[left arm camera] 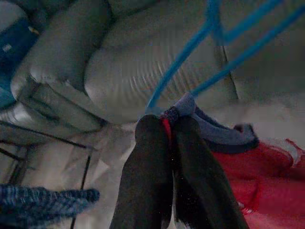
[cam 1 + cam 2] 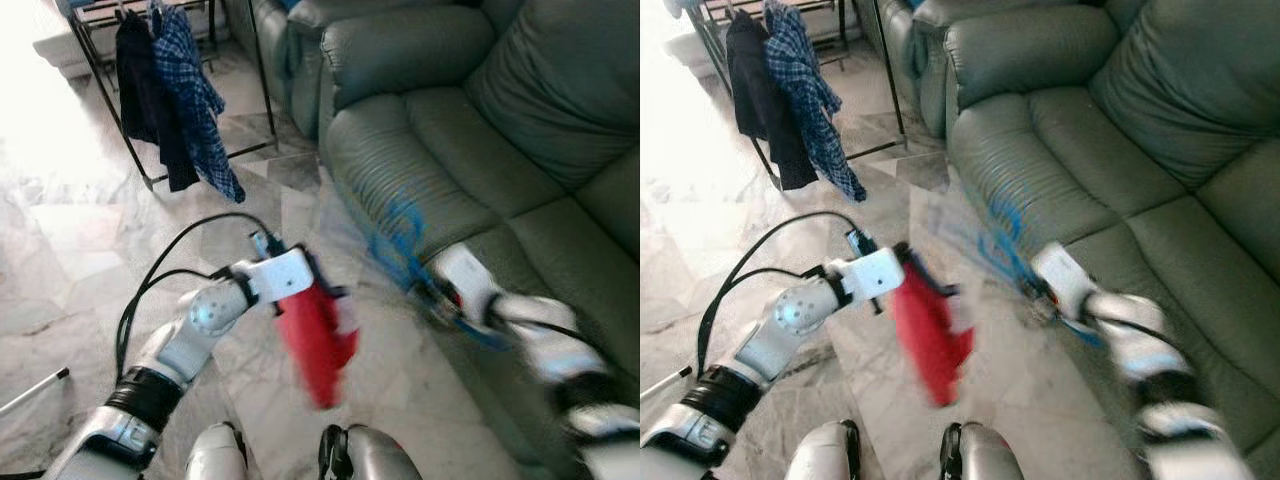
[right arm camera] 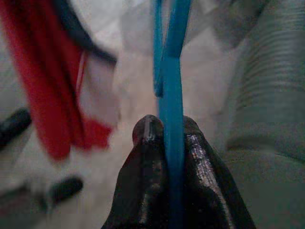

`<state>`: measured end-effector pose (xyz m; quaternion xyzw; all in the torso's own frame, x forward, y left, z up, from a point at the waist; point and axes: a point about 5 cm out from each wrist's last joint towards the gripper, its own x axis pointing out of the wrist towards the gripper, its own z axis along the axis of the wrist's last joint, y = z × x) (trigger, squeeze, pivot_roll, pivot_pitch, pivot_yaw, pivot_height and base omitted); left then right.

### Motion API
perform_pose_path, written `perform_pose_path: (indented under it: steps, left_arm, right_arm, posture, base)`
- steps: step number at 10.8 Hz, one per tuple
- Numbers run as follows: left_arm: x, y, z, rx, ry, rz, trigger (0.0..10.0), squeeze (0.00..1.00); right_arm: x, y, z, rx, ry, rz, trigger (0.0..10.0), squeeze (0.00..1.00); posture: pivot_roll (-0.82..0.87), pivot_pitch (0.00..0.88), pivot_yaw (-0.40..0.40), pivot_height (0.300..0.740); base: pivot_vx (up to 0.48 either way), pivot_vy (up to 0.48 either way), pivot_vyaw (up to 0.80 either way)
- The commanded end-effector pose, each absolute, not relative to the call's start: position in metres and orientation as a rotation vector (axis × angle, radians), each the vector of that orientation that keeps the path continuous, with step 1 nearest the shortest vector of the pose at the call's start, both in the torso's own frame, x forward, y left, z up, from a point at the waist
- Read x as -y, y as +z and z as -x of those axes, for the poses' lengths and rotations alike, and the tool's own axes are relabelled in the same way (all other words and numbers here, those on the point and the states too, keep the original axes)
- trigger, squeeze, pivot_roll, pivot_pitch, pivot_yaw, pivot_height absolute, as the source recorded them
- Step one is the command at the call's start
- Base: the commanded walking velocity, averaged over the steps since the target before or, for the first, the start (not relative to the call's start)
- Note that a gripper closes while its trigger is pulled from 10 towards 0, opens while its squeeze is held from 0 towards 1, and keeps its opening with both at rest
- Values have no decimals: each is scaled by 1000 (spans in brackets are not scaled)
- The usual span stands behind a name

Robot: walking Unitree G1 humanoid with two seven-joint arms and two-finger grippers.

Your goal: Hang hanger

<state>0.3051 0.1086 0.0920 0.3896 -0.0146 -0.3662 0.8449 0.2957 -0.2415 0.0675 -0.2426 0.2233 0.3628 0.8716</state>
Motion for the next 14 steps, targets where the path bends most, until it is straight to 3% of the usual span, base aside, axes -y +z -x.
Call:
perform_pose_path:
  steps: [1, 6, 14]
  left_arm:
    - [-107, 88, -303, 33, -796, -844, 10000, 0]
    - [-116, 80, -303, 3, -810, -876, 10000, 0]
    - [-119, 84, -304, 16, -838, -897, 10000, 0]
  right_arm:
    - [247, 71, -290, -491, 830, 547, 10000, 0]
    - [262, 78, -261, -668, 1085, 478, 10000, 0]
    - [271, 82, -247, -744, 1105, 502, 10000, 0]
  posture:
    - [-51, 168, -81, 740]
    - [-46, 178, -67, 740]
    - [-54, 190, -63, 740]
  base:
    - [0, 0, 0]
    - [0, 0, 0]
    - [0, 0, 0]
